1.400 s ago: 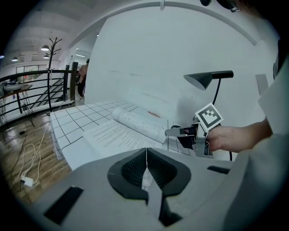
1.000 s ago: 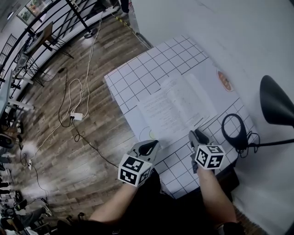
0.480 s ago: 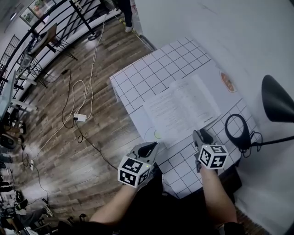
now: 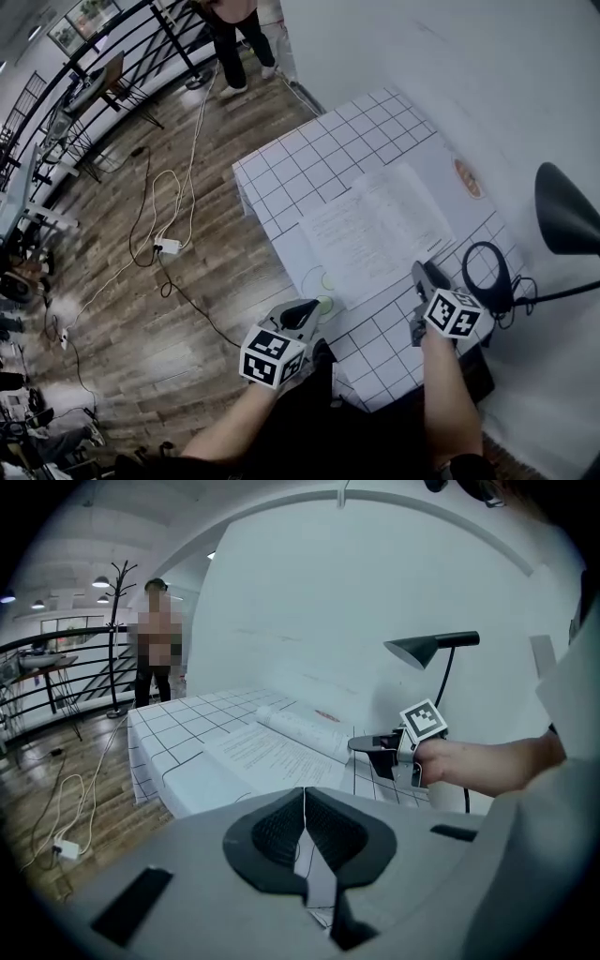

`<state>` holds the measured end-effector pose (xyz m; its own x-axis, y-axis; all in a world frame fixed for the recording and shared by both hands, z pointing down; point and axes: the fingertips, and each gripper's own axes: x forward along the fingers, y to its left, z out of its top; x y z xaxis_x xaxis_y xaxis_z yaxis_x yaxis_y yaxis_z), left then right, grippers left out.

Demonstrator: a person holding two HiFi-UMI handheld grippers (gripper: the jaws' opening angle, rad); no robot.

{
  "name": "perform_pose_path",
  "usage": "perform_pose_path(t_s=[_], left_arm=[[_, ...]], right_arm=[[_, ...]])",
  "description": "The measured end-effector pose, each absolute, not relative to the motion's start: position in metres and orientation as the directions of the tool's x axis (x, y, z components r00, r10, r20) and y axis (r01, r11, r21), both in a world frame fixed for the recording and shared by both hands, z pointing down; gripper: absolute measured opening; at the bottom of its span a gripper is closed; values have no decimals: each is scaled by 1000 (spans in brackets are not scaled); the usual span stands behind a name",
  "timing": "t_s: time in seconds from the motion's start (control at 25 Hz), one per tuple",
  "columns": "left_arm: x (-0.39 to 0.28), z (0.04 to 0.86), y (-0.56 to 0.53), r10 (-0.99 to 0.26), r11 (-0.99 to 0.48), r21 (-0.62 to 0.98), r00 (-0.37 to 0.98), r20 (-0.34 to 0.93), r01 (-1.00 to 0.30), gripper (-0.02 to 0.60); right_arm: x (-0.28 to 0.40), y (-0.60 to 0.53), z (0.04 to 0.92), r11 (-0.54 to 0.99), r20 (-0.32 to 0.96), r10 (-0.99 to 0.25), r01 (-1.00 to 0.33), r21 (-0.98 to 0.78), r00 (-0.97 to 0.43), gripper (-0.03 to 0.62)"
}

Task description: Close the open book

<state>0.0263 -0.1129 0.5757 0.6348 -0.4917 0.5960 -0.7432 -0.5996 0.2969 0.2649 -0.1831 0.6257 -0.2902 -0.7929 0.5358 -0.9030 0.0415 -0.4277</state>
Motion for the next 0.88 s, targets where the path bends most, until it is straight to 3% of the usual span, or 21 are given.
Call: perform_pose_path(t_s=[0.16,0.44,0.88], left_arm=[[23,576,-115,-496,-598,295,633,595,-745,12],[33,565,-119,-501,-617,293,652,569,-730,12],[27,567,-109,-499,-612,291,644,580,-735,12]], right_arm=[[259,-180,614,88,533,-794,-923,-374,-292,49],[227,-163,610,202,555,-754,-928,-313,-351,25],[196,-139,643,235,594,-692,-907,-350,-409,20]])
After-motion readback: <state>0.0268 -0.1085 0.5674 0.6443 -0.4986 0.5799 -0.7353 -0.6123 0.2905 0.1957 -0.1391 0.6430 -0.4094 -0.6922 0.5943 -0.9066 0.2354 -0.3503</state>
